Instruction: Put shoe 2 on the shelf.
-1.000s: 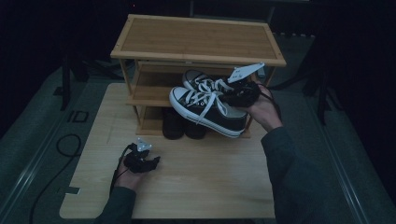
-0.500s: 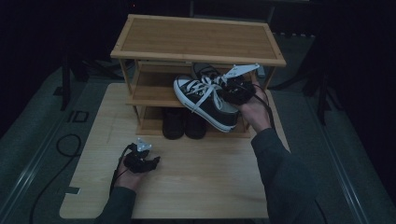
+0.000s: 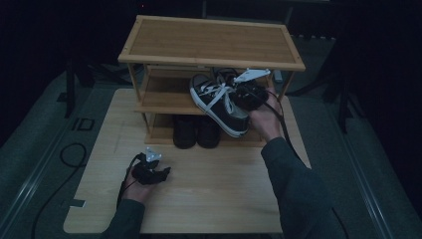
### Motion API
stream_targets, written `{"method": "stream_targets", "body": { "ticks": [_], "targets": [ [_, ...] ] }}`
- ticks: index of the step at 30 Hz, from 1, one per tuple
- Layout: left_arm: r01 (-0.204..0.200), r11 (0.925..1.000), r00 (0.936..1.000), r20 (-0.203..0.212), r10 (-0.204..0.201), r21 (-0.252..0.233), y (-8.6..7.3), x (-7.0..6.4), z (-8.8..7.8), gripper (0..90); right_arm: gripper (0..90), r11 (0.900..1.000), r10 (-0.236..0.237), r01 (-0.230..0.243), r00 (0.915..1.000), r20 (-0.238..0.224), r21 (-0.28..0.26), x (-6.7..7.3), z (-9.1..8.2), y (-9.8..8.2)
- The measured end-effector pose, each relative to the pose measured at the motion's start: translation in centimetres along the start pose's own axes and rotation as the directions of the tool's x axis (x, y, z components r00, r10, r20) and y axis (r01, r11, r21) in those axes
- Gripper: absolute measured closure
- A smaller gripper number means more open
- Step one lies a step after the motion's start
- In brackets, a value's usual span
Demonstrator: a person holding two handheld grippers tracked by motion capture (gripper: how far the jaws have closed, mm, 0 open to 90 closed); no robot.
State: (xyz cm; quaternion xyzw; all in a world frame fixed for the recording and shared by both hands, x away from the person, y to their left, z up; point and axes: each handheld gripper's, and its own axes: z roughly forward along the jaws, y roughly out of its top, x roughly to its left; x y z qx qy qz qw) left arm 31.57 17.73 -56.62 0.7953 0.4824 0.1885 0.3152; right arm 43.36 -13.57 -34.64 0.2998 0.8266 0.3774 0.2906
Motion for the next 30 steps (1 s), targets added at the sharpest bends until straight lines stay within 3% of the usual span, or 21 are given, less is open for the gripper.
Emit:
{"method": "stream_targets", "body": {
  "ticks": [4,13,22,24,25,30],
  "targets": [
    [-0.002,1.0000,1.0000,0.003,0.002,0.001,-0.1,0.0,-0.1,45.7,68.4,0.999,-0.031,0.029,0.9992,0.026,0.041,0.3,0.2,0.4],
    [0.001,1.0000,1.0000,0.005,-0.001,-0.001,-0.1,0.1,-0.1,45.7,57.1,0.998,-0.032,0.032,0.9995,0.005,0.057,-0.2,-0.4,0.4],
    [-0.001,1.0000,1.0000,0.005,0.001,-0.002,-0.1,0.1,-0.1,45.7,52.2,0.996,-0.035,0.038,0.9985,-0.041,0.079,-0.8,-1.0,0.5],
    [0.001,1.0000,1.0000,0.006,-0.001,-0.002,-0.1,0.1,-0.1,45.7,52.8,0.995,-0.050,0.052,0.9983,-0.028,0.086,-0.8,-1.3,0.7],
    [0.001,1.0000,1.0000,0.006,-0.001,-0.003,-0.1,0.1,-0.1,45.7,53.6,0.996,-0.048,0.049,0.9988,-0.010,0.075,-0.8,-1.7,0.8],
    [-0.002,1.0000,1.0000,0.002,0.002,0.000,-0.1,0.1,-0.1,45.7,54.6,0.996,-0.063,0.066,0.9971,-0.044,0.064,-1.3,-2.8,0.8]
  ]
}}
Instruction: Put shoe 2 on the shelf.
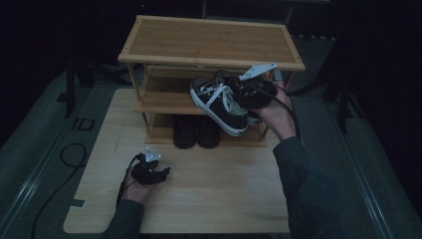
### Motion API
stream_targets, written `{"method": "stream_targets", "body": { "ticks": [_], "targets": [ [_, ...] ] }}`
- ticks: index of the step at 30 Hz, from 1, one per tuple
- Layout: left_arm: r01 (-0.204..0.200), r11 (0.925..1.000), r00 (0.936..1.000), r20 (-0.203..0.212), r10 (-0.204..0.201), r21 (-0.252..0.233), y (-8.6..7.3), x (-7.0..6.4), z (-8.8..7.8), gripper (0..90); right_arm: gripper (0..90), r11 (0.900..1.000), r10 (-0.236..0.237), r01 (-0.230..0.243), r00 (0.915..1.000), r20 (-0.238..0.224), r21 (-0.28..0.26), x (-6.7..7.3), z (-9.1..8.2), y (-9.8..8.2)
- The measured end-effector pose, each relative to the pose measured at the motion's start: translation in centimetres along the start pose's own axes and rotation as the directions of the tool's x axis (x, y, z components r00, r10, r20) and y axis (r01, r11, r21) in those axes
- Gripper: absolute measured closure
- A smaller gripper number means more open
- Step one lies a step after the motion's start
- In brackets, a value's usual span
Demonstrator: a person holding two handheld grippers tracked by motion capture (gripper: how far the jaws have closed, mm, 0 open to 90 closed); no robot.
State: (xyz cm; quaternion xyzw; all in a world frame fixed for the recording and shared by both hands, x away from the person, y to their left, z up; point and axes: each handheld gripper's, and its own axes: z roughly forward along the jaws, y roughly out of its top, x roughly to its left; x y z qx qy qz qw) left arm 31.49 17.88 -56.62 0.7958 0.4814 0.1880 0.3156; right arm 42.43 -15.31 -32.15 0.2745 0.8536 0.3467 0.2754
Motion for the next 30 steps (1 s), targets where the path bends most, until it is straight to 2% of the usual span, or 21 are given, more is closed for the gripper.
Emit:
{"method": "stream_targets", "body": {
  "ticks": [3,8,17,21,26,30],
  "targets": [
    [0.006,1.0000,1.0000,0.002,-0.006,0.001,0.0,0.0,0.0,45.7,57.2,1.000,-0.005,0.005,0.9997,-0.024,-0.025,0.0,-0.5,0.0],
    [0.011,0.9999,0.9999,0.005,-0.011,0.008,0.1,0.1,-0.1,46.4,60.5,1.000,-0.015,0.014,0.9986,-0.051,-0.023,-0.1,-0.6,-0.1],
    [0.050,0.9987,0.9984,0.026,-0.050,0.015,0.1,0.6,-0.3,49.3,64.7,0.999,0.016,-0.022,0.9937,-0.111,-0.049,-0.6,-0.8,-0.8],
    [0.069,0.9970,0.9964,0.048,-0.071,0.036,0.4,0.7,-0.4,51.4,66.5,0.997,0.031,-0.042,0.9879,-0.152,-0.068,-0.9,-1.0,-0.9],
    [0.047,0.9985,0.9971,0.059,-0.048,0.029,1.0,0.5,-1.0,52.9,68.6,0.996,0.038,-0.052,0.9811,-0.190,-0.071,-1.1,-1.0,-1.2],
    [0.047,0.9988,0.9962,0.072,-0.048,0.014,1.3,0.5,-1.4,55.1,69.7,0.996,0.033,-0.049,0.9785,-0.204,-0.074,-1.1,-1.2,-1.2]
  ]
}}
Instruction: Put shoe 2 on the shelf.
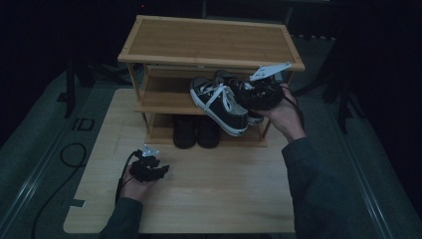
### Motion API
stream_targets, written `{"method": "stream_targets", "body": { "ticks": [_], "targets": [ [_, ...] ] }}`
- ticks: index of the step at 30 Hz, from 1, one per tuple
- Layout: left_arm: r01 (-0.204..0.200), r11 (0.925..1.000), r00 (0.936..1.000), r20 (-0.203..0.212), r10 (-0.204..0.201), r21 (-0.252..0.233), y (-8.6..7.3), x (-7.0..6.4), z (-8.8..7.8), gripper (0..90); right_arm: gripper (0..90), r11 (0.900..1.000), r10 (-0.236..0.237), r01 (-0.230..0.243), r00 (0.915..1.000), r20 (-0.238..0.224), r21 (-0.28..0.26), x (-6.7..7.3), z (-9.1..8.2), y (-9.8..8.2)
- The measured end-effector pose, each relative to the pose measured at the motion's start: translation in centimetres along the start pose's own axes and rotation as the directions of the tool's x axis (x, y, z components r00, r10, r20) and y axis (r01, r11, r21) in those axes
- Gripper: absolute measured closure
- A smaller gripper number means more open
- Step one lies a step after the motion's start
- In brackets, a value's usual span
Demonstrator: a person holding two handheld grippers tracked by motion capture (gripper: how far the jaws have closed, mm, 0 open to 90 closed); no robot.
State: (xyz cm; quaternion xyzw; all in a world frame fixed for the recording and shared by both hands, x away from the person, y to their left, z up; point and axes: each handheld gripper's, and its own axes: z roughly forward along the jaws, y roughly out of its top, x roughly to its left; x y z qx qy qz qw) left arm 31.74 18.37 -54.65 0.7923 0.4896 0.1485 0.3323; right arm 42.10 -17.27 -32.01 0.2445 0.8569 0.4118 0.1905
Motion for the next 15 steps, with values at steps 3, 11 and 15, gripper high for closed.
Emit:
{"method": "stream_targets", "body": {
  "ticks": [3,11,15],
  "targets": [
    [-0.002,0.9999,1.0000,0.004,0.002,-0.011,0.4,0.0,-0.4,56.3,71.8,1.000,-0.001,0.001,0.9996,-0.027,-0.019,-0.1,-0.4,0.0],
    [-0.034,0.9979,0.9990,0.026,0.035,-0.055,2.3,-0.3,-1.8,64.5,79.0,0.999,-0.006,0.004,0.9985,-0.055,-0.038,-0.1,-1.2,0.0],
    [-0.049,0.9960,0.9977,0.042,0.053,-0.075,3.3,-0.6,-2.4,67.0,80.8,0.999,-0.015,0.013,0.9981,-0.060,-0.036,0.0,-1.4,-0.1]
  ]
}}
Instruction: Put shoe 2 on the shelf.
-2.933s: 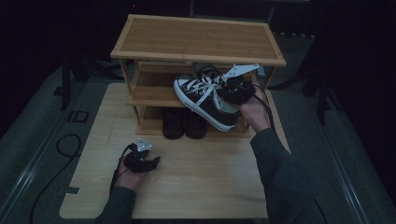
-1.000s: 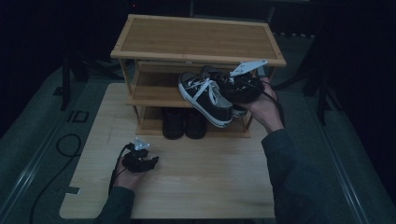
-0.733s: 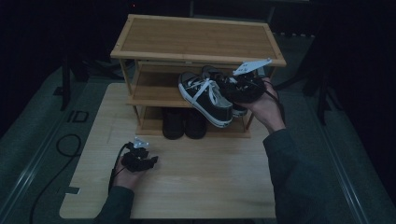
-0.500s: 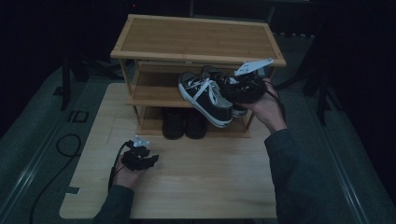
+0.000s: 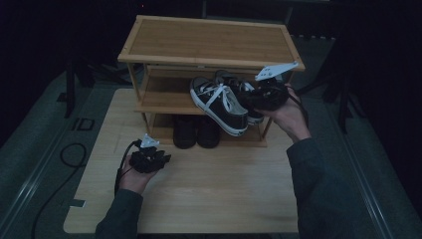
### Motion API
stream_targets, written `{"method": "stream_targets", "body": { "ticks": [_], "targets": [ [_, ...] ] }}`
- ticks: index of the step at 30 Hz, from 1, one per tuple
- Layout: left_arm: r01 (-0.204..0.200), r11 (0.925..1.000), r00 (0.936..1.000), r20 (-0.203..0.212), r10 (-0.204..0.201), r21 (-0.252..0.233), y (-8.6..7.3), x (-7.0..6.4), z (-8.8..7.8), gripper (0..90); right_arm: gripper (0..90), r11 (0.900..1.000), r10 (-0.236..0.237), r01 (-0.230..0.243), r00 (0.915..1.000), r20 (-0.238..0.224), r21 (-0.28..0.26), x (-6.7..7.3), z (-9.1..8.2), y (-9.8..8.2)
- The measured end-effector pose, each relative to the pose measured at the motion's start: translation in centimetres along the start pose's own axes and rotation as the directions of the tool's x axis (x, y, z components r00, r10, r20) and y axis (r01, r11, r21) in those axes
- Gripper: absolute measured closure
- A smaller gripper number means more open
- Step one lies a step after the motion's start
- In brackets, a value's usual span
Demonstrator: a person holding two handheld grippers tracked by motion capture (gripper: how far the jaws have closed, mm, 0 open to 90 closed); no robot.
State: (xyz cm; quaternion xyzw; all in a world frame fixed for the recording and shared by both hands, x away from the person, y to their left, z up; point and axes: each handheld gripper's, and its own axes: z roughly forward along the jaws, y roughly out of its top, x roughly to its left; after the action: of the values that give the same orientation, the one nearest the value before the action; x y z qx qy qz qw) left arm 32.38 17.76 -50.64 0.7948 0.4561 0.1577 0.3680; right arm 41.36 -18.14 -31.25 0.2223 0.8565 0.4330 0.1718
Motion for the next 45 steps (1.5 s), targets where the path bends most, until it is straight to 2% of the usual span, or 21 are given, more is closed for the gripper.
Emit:
{"method": "stream_targets", "body": {
  "ticks": [2,4,5,6,8,11,14,19,21,22,33,36,45],
  "targets": [
    [-0.004,0.9999,0.9999,0.011,0.004,-0.011,0.7,-0.2,-0.3,67.9,81.2,1.000,-0.003,0.003,1.0000,-0.004,-0.003,0.0,-0.1,0.0],
    [-0.018,0.9996,0.9997,0.016,0.018,-0.022,1.8,-0.3,-0.6,68.4,83.6,1.000,0.001,-0.001,0.9996,-0.028,-0.016,0.1,-0.2,-0.1],
    [-0.018,0.9996,0.9997,0.016,0.018,-0.022,1.8,-0.3,-0.6,68.4,85.2,1.000,-0.001,0.001,0.9996,-0.029,-0.019,0.0,-0.2,-0.1],
    [-0.024,0.9989,0.9994,0.023,0.025,-0.041,2.5,-0.4,-0.9,69.2,86.1,1.000,-0.002,0.001,0.9995,-0.033,-0.020,0.0,-0.3,-0.2],
    [-0.026,0.9986,0.9993,0.026,0.027,-0.047,2.8,-0.4,-1.1,71.0,88.5,1.000,0.001,-0.002,0.9993,-0.037,-0.023,0.0,-0.3,-0.4],
    [-0.044,0.9971,0.9989,0.016,0.045,-0.061,4.2,-0.5,-1.5,73.3,89.6,1.000,-0.005,0.005,0.9995,-0.032,-0.013,0.0,-0.3,-0.8],
    [-0.051,0.9964,0.9986,0.008,0.052,-0.068,4.9,-0.5,-1.7,76.2,89.8,1.000,-0.005,0.004,0.9994,-0.033,-0.021,0.0,-0.7,-1.1],
    [-0.085,0.9942,0.9964,-0.008,0.085,-0.067,6.8,-0.9,-1.9,85.2,89.8,1.000,-0.008,0.007,0.9996,-0.025,-0.029,-0.1,-1.4,-1.6],
    [-0.085,0.9942,0.9964,-0.008,0.085,-0.067,6.8,-0.9,-1.9,86.9,89.8,0.999,-0.010,0.009,0.9997,-0.021,-0.031,-0.1,-1.5,-1.8],
    [-0.096,0.9932,0.9953,-0.015,0.095,-0.066,7.7,-1.0,-2.0,90.0,89.8,0.999,-0.012,0.012,0.9998,-0.019,-0.035,-0.1,-1.9,-2.1],
    [-0.114,0.9892,0.9933,-0.026,0.112,-0.092,10.9,-1.4,-2.3,90.0,89.8,0.999,-0.023,0.022,0.9994,-0.026,-0.035,0.2,-2.7,-3.9],
    [-0.134,0.9866,0.9909,-0.027,0.132,-0.093,11.9,-1.7,-2.2,90.0,89.8,0.999,-0.025,0.024,0.9993,-0.028,-0.033,0.4,-2.9,-4.4],
    [-0.163,0.9829,0.9863,-0.042,0.159,-0.087,14.6,-2.5,-0.9,90.0,89.8,0.999,-0.038,0.037,0.9984,-0.043,-0.013,0.8,-2.9,-6.0]
  ]
}}
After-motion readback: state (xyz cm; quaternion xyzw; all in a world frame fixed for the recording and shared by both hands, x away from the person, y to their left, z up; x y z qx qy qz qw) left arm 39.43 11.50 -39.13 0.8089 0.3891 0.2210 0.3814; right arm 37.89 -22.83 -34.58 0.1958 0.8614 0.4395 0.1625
